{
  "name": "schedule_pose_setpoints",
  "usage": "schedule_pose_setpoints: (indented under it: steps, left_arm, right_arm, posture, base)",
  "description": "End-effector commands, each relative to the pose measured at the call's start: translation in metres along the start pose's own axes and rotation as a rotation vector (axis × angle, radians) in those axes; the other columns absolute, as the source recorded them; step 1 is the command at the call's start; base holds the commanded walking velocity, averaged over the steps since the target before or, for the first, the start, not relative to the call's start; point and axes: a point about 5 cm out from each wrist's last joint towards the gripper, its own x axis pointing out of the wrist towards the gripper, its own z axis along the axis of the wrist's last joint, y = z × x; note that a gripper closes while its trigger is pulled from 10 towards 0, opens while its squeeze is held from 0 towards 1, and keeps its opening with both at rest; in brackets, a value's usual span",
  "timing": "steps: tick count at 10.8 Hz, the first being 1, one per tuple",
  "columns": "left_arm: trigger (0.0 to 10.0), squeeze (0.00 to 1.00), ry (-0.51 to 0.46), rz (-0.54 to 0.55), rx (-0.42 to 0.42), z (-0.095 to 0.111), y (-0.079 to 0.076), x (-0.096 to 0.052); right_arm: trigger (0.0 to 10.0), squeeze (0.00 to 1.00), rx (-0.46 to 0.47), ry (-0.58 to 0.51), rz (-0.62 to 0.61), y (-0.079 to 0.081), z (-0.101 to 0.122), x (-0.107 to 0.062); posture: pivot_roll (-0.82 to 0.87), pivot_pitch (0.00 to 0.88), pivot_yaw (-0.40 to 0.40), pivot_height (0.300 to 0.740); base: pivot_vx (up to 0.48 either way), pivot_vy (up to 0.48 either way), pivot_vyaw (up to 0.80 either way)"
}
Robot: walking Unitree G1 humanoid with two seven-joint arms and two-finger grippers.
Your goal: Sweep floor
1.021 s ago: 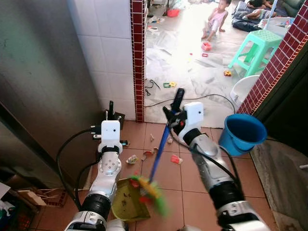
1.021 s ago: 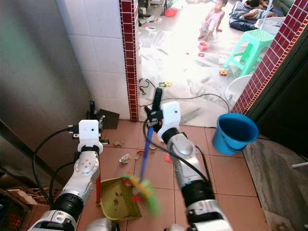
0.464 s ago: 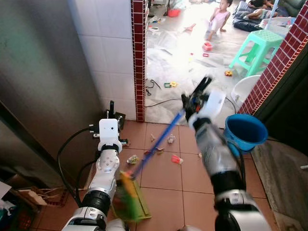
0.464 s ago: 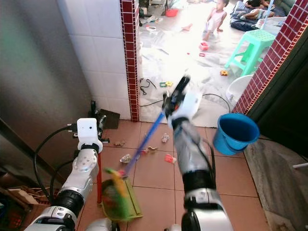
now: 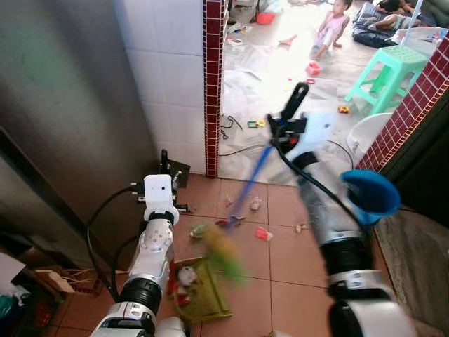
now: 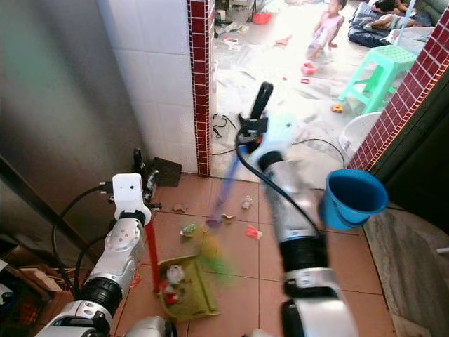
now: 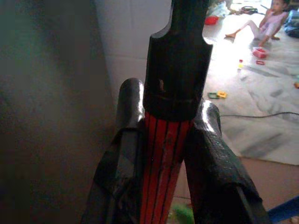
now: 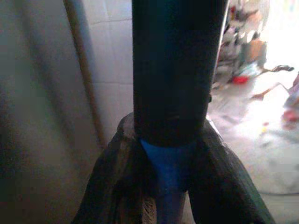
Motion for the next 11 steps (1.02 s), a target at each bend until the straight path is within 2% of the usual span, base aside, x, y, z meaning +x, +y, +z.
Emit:
schedule_pose_setpoints:
  steps: [1, 3, 4, 6, 7, 9, 11]
  left_arm:
    - [10.0, 0.0, 0.092, -0.046, -0.034, -0.017, -0.012, -0.006]
    - [10.0, 0.0, 0.067, -0.07, -0.06, -0.014, -0.013, -0.007]
    - [10.0, 0.0, 0.03, -0.096, -0.061, -0.006, -0.012, -0.004]
    - [10.0, 0.0, -0.015, -0.135, -0.033, 0.002, -0.004, -0.006]
    - [10.0, 0.0, -0.041, -0.167, -0.041, 0.006, 0.001, -0.01]
    - [10.0, 0.0, -0.083, -0.18, -0.012, 0.015, 0.012, -0.019]
    - [10.0, 0.0, -0.102, -0.17, 0.018, 0.02, 0.02, -0.027]
  right_arm:
    - [10.0, 0.0, -0.01, -0.081, 0.022, 0.005, 0.016, 0.003]
    - [10.0, 0.0, -0.092, -0.108, 0.012, 0.003, 0.016, -0.002]
    - [10.0, 0.0, -0.2, -0.135, -0.016, -0.002, 0.016, -0.007]
    - [10.0, 0.0, -0.326, -0.123, -0.152, -0.019, 0.006, -0.022]
    - [10.0, 0.0, -0.339, -0.086, -0.194, -0.024, -0.006, -0.032]
    - [10.0, 0.0, -0.331, -0.033, -0.199, -0.021, -0.027, -0.048]
    - [10.0, 0.0, -0.331, -0.013, -0.181, -0.016, -0.035, -0.049]
  posture:
    - [-0.02, 0.0, -0.014, 0.74]
    - [-0.02, 0.0, -0.013, 0.74]
    - [-0.02, 0.0, -0.013, 0.74]
    - [-0.02, 0.0, -0.008, 0.74]
    - [-0.02, 0.0, -0.004, 0.74]
    - [-0.01, 0.0, 0.0, 0.74]
    - [0.0, 0.0, -0.001, 0.74]
  base:
    - [0.0, 0.0, 0.0]
    - [0.0, 0.0, 0.0]
    - [0.0, 0.0, 0.0]
    - [0.0, 0.0, 0.0]
    - [0.0, 0.0, 0.0]
    - [0.0, 0.0, 0.0]
    - [0.0, 0.0, 0.0]
